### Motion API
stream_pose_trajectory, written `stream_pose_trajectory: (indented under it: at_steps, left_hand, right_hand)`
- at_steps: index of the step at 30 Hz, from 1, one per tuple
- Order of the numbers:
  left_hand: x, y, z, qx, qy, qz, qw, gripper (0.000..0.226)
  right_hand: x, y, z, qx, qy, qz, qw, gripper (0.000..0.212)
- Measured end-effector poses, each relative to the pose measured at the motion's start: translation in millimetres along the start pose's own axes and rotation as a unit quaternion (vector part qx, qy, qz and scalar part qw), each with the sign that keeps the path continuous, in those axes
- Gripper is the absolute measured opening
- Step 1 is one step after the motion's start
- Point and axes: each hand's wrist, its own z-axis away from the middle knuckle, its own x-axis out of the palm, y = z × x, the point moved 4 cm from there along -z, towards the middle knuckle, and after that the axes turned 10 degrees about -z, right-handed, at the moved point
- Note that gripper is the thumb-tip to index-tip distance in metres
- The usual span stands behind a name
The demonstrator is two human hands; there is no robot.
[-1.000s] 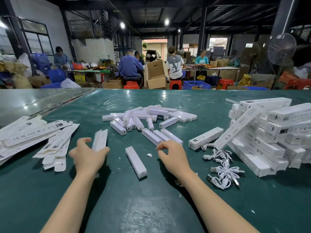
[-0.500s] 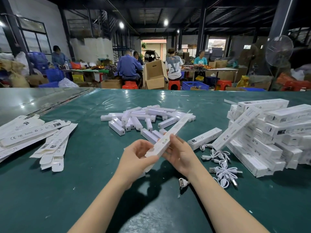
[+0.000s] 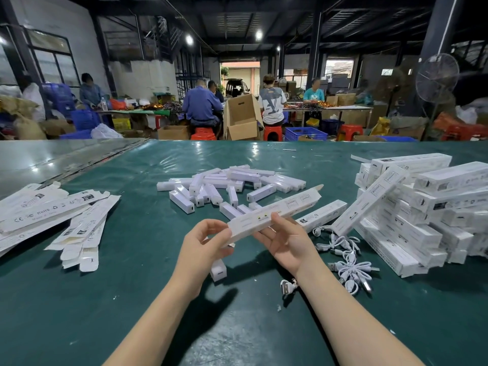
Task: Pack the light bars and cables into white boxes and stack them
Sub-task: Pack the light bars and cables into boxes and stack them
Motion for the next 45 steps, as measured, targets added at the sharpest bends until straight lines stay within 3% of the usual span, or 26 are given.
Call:
stream_pose_trajectory:
  at_steps: [7, 13, 21, 26, 29, 31, 33, 38, 42, 45]
  left_hand:
    - [-4.8, -0.4, -2.6, 0.002, 0.039, 0.005, 0.999, 0.017]
    - [-9.4, -3.0, -3.1, -0.024, 0.118, 0.081, 0.989, 0.022]
    - [-3.8, 3.0, 1.3, -0.021, 0.127, 0.076, 0.989, 0.021]
    - [-2.2, 1.1, -0.4, -0.096, 0.093, 0.19, 0.973, 0.017]
    - [-5.0, 4.2, 1.4, -0.076, 0.116, 0.121, 0.983, 0.018]
    - [-9.6, 9.8, 4.3, -0.017, 0.165, 0.001, 0.986, 0.02]
    - [-11.2, 15.7, 7.5, 0.039, 0.19, -0.05, 0.98, 0.022]
    - [-11.5, 14.1, 8.3, 0.022, 0.192, -0.006, 0.981, 0.023]
    - [-6.3, 13.3, 5.7, 0.013, 0.129, -0.039, 0.991, 0.021]
    - [-5.4, 15.9, 6.8, 0.03, 0.13, -0.063, 0.989, 0.026]
  right_hand:
    - [8.2, 3.4, 3.5, 0.017, -0.082, -0.02, 0.996, 0.029]
    - [17.6, 9.8, 5.5, 0.02, -0.137, -0.015, 0.99, 0.033]
    - [14.5, 6.4, 3.6, 0.008, -0.131, -0.039, 0.991, 0.043]
    - [16.4, 8.7, 5.4, 0.03, -0.134, -0.031, 0.99, 0.046]
    - [19.3, 9.2, 6.9, 0.043, -0.138, -0.027, 0.989, 0.047]
    - [17.3, 8.9, 6.3, 0.043, -0.121, -0.021, 0.991, 0.048]
    - [12.8, 8.4, 5.0, 0.036, -0.097, -0.011, 0.995, 0.049]
    - [10.2, 8.1, 5.0, 0.032, -0.075, -0.021, 0.996, 0.048]
    - [7.6, 7.7, 4.5, 0.029, -0.062, -0.018, 0.997, 0.047]
    - [6.5, 7.2, 4.1, 0.022, -0.054, -0.043, 0.997, 0.046]
